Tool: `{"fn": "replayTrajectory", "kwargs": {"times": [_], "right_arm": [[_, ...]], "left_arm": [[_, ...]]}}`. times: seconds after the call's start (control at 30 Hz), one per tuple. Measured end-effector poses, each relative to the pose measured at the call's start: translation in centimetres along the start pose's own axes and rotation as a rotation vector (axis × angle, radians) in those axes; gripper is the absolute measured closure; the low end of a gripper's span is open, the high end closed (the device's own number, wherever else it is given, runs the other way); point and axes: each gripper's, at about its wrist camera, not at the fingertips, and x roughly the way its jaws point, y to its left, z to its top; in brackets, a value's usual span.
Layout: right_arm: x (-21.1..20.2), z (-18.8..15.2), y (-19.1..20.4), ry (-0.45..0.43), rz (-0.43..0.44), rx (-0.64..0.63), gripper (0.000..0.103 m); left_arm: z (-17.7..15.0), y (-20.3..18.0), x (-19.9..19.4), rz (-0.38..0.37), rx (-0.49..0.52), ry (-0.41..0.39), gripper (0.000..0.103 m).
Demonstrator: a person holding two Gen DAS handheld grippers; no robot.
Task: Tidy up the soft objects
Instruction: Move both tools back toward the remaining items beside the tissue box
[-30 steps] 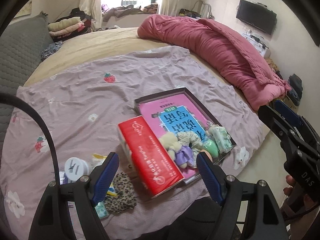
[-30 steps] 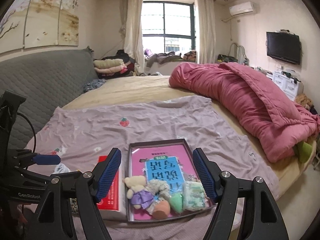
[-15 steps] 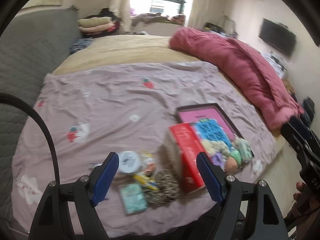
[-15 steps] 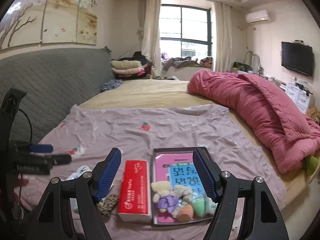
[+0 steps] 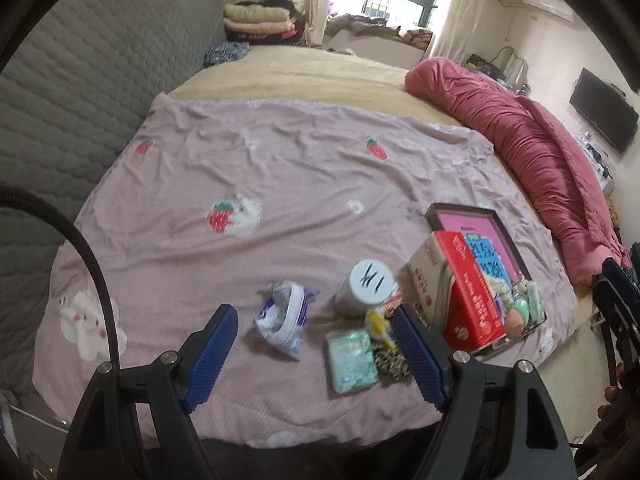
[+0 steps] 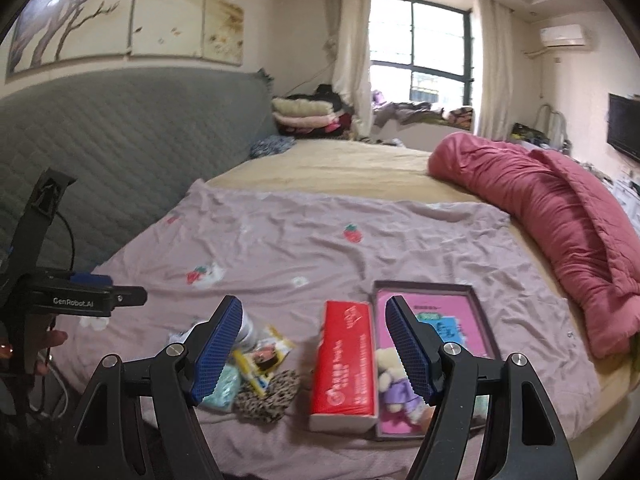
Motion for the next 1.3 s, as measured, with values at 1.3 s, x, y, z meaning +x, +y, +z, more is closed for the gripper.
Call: {"fn": "replayTrajectory", "kwargs": {"times": [1.3], "right_arm": [[10.6,-11.4,6.1,0.342,0.133,-0.203,0.028]], "left_arm": [[-6.0,-3.8,12.2,-0.040,0.062,0.314,0.023]]}}
